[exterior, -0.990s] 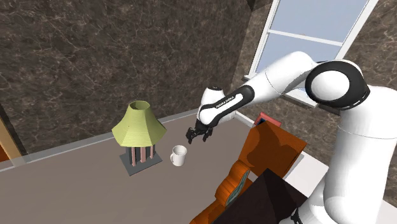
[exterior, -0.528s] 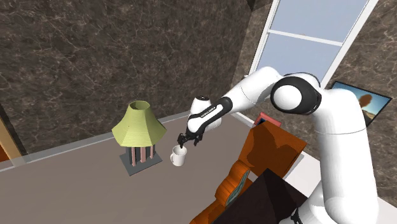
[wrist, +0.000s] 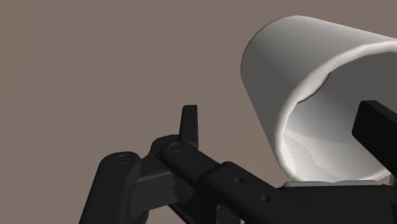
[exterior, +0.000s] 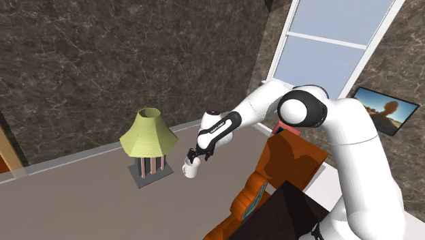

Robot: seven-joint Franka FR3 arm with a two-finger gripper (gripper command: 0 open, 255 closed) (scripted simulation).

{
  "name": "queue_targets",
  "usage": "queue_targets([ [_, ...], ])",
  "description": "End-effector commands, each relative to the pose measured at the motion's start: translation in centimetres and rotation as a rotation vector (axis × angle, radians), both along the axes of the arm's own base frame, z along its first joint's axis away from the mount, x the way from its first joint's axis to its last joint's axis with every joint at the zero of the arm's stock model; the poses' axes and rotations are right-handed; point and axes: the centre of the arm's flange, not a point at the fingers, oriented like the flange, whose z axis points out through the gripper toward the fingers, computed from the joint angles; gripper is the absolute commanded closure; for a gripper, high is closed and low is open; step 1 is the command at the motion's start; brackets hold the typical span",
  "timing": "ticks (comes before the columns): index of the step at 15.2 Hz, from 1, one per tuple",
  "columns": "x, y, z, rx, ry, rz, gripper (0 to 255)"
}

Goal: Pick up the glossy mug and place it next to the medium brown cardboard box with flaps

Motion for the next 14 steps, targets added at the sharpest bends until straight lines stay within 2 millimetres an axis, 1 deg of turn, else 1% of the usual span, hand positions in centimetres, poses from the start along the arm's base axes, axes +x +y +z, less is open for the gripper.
queue_targets([
  [1, -0.05, -0.01, -0.46, 0.000, 0.000, 0.000, 0],
  [7, -0.05, -0.01, -0.45, 0.000, 0.000, 0.000, 0],
  [8, -0.05, -0.01, -0.45, 0.000, 0.000, 0.000, 255],
  [14, -0.05, -0.01, -0.45, 0.000, 0.000, 0.000, 255],
])
